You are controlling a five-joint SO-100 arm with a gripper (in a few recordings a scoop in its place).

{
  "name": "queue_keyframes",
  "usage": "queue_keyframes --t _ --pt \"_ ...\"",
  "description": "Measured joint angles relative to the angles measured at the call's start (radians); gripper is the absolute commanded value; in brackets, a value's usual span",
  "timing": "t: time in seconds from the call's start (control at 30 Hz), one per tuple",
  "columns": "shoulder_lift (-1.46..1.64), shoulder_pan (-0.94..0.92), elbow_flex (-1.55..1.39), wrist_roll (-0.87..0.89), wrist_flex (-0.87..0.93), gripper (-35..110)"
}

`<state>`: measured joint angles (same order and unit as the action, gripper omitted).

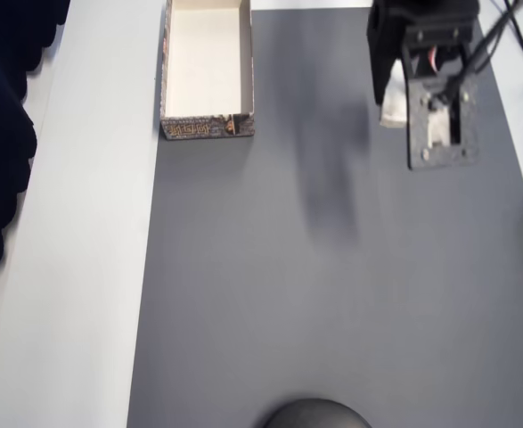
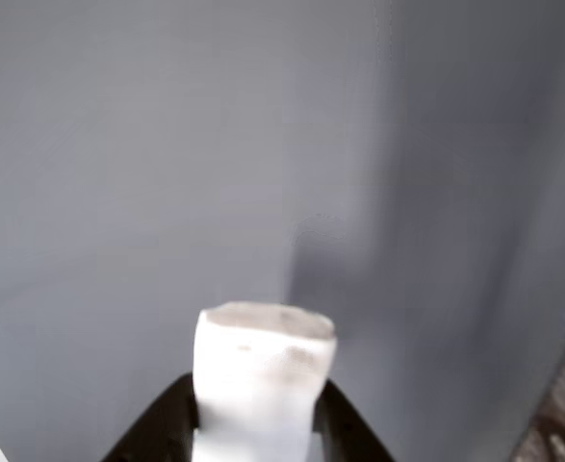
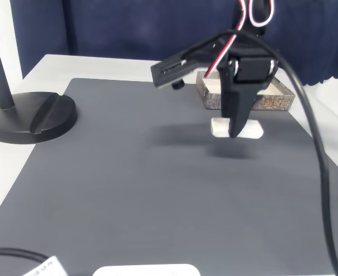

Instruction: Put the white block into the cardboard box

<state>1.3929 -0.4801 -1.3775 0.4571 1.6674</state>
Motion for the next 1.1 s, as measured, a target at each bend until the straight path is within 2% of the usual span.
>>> queue_keyframes --t 0.13,0.47,0.83,1.1 --pt "0.0 -0.06 0.023 0.014 0.008 -2" --pt "-0.008 -0.321 0.114 0.213 0.015 -2" --pt "-0.189 -0.623 0.351 0.411 0.049 -2" --pt "-0.353 -0.732 0.543 0.488 0.055 -1"
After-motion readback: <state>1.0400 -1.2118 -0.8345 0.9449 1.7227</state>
